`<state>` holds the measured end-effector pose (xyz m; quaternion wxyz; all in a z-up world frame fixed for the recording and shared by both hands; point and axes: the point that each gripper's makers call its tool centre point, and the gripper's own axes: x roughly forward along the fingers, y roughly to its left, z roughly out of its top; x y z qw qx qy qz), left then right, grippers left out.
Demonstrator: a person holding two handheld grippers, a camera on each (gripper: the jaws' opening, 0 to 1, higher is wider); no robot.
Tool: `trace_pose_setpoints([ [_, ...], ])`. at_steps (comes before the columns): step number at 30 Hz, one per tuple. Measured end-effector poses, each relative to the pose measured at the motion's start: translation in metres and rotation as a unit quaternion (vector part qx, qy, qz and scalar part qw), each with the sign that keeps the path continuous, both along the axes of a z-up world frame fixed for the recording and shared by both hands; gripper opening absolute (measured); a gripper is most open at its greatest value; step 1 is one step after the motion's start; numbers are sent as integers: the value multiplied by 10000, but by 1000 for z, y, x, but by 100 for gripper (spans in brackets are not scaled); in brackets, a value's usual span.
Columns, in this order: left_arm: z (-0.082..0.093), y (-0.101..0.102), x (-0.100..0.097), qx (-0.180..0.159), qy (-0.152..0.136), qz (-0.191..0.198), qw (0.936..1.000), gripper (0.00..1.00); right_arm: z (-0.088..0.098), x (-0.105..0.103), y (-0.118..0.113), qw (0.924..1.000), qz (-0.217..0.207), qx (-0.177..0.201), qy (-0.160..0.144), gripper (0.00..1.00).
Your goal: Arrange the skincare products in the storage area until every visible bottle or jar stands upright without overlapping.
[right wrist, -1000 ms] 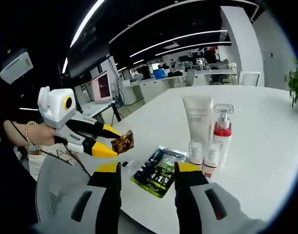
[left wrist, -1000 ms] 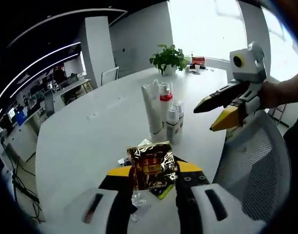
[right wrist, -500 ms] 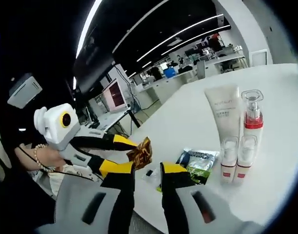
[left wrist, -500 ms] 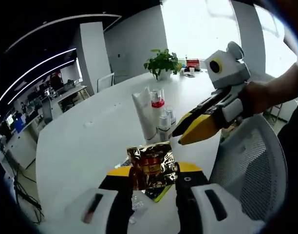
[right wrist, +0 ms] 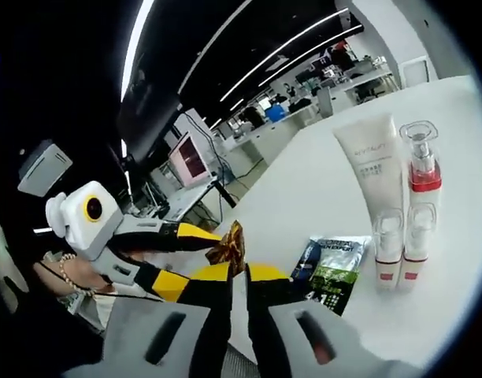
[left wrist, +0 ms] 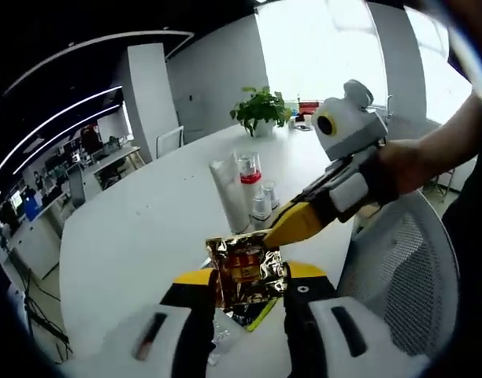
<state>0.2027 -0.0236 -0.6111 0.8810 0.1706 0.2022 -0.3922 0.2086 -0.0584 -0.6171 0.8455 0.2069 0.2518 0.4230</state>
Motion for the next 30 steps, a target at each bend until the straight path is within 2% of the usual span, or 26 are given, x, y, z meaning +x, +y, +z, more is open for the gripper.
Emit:
trace_pose_setpoints([
  [4,0,0,2,-23,12,34,10000,33,9,0,4,9990,7,421,156,1],
  [7,-2,1,4,-55,44,59,10000,35,7,1,3,9991,8,370,216,1],
  [10,-3,1,5,-108,79,76,9999,36,7,3,3,9981,56,495,358,1],
  [15,-5,5,10,-203,164,104,9996,40,9,4,3,9978,86,530,389,1],
  [17,-3,2,7,-530,321,154,9980,39,12,6,2,9971,85,629,413,1],
  [19,-2,8,10,-702,369,255,9965,36,12,6,3,9974,99,604,389,1],
  [21,-4,16,12,-985,622,436,9922,35,14,7,3,9977,128,579,339,1],
  [24,-3,28,15,-1264,782,596,9871,33,16,8,3,9977,164,579,317,1],
  [27,-4,35,16,-1606,1080,779,9780,28,18,7,6,9976,201,591,308,1],
  [30,-3,37,12,-2031,1480,805,9646,21,21,5,12,9974,224,609,303,1],
])
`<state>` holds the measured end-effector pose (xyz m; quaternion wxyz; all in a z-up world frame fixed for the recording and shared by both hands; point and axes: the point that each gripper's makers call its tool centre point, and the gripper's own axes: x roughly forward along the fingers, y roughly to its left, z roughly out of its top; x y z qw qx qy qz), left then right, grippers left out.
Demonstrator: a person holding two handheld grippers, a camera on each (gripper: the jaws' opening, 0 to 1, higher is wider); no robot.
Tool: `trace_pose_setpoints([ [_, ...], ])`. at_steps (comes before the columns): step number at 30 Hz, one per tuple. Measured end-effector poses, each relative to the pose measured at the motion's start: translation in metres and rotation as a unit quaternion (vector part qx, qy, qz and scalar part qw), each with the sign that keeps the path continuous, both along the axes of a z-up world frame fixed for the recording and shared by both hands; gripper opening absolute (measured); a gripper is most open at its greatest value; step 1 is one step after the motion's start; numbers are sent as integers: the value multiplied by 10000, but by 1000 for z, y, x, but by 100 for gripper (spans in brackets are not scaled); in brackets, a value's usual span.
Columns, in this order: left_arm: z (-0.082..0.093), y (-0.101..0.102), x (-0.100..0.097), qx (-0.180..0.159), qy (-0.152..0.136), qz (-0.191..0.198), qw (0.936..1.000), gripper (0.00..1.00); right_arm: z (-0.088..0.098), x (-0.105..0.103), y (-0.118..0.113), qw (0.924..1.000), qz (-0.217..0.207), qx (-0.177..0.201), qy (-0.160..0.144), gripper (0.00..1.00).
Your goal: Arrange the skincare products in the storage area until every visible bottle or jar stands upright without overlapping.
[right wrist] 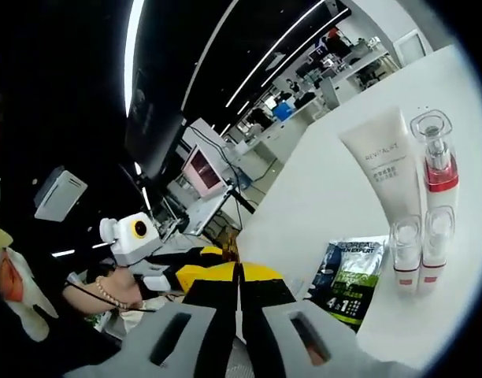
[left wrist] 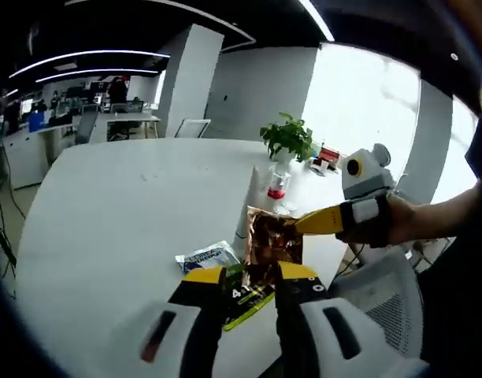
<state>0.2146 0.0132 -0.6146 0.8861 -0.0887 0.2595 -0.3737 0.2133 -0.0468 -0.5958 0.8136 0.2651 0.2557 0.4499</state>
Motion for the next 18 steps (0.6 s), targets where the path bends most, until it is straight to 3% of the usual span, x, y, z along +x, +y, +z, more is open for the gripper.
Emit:
trace_pose_setpoints([
  [5,-12,8,-3,-106,326,-43,9994,16,-1,-3,9,10000,60,2,37,1],
  [9,-16,17,0,-314,470,156,9983,6,-6,0,14,9999,82,-122,70,1],
  [18,-25,27,2,-531,711,373,9954,4,-19,11,22,9979,76,-644,-5,1],
])
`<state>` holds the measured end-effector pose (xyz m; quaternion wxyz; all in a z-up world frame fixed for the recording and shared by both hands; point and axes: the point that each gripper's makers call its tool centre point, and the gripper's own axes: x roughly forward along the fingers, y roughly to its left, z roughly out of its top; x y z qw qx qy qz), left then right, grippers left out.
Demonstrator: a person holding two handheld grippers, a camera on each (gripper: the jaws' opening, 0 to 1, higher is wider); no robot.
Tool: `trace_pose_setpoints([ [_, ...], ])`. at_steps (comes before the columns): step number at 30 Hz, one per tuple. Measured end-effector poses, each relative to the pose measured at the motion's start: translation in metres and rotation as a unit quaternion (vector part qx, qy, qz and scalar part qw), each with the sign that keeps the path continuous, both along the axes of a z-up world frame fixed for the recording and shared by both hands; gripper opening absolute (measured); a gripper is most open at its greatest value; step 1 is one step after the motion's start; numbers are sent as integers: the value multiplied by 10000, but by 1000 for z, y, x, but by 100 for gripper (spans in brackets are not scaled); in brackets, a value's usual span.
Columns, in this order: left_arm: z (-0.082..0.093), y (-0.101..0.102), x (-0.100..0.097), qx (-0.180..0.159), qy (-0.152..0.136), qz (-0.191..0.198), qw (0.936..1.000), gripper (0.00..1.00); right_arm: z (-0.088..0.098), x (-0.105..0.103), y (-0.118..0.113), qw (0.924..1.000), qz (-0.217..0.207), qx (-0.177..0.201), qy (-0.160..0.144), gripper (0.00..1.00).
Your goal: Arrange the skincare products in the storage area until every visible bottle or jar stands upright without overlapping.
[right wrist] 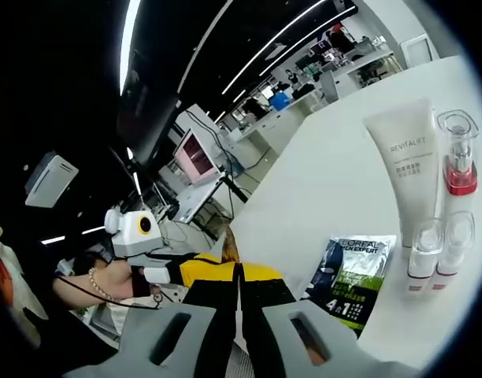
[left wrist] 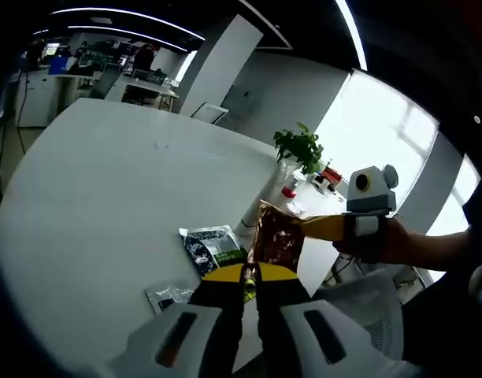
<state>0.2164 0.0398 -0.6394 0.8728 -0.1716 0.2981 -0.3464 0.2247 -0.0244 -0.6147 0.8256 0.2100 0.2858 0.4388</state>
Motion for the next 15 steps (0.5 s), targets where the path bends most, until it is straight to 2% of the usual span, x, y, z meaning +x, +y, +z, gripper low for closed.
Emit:
trace_pose_setpoints([
  [2,-1,3,2,0,48,77,10000,3,-1,4,3,9998,-29,-195,-95,1],
  [4,-3,6,2,34,76,92,9999,2,-1,10,8,9975,-49,-614,-353,1],
  [5,-4,6,2,57,145,139,9998,2,-1,10,9,9969,-34,-673,-401,1],
  [6,-5,10,5,104,173,224,9995,2,-2,18,14,9927,64,-985,-697,1],
  [9,-7,18,8,83,346,513,9981,1,-1,24,28,9814,270,-1511,-1150,1],
  [12,-9,25,11,-26,452,659,9968,1,-6,34,30,9727,285,-1883,-1325,1],
  [15,-14,29,12,52,568,773,9954,1,-17,41,40,9686,315,-2050,-1374,1],
])
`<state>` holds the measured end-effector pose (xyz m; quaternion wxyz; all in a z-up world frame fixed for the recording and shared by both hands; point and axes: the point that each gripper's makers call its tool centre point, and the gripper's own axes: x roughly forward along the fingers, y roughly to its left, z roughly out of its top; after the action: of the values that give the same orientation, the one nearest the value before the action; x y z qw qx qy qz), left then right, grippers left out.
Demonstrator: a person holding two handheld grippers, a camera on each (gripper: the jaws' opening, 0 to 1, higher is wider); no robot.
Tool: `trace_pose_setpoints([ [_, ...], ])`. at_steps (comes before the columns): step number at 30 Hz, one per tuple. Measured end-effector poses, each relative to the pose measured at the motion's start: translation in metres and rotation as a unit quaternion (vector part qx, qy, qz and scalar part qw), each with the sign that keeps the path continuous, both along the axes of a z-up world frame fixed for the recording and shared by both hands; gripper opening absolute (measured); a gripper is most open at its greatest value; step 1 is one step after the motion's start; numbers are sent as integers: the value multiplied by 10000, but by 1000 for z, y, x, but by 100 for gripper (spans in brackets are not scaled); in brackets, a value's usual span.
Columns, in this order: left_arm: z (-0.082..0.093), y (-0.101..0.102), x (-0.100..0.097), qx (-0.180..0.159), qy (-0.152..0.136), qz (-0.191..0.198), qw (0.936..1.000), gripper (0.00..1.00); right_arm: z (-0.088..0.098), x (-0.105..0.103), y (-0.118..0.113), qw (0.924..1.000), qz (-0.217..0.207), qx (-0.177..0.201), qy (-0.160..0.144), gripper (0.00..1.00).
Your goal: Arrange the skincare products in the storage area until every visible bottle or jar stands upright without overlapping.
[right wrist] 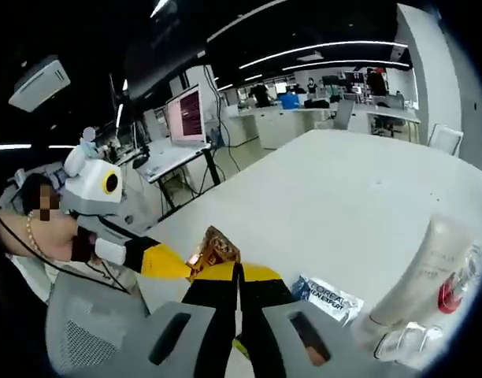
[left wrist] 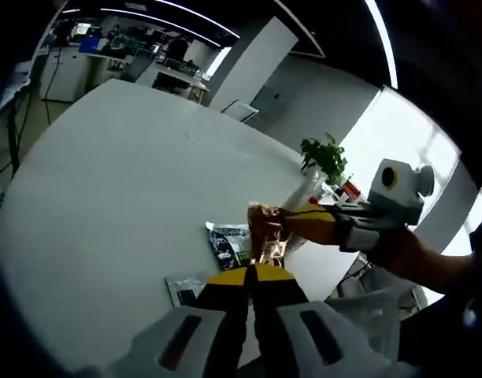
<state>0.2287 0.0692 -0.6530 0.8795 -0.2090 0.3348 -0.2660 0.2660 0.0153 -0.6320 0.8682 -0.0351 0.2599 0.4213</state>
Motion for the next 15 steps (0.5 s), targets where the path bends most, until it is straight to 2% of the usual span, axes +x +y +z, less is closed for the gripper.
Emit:
trace_pose_setpoints([
  [5,-13,6,5,207,111,80,9997,1,-22,6,8,9985,123,-495,-193,1],
  [15,-32,14,17,227,261,176,9992,1,-46,21,15,9970,116,-725,-228,1],
])
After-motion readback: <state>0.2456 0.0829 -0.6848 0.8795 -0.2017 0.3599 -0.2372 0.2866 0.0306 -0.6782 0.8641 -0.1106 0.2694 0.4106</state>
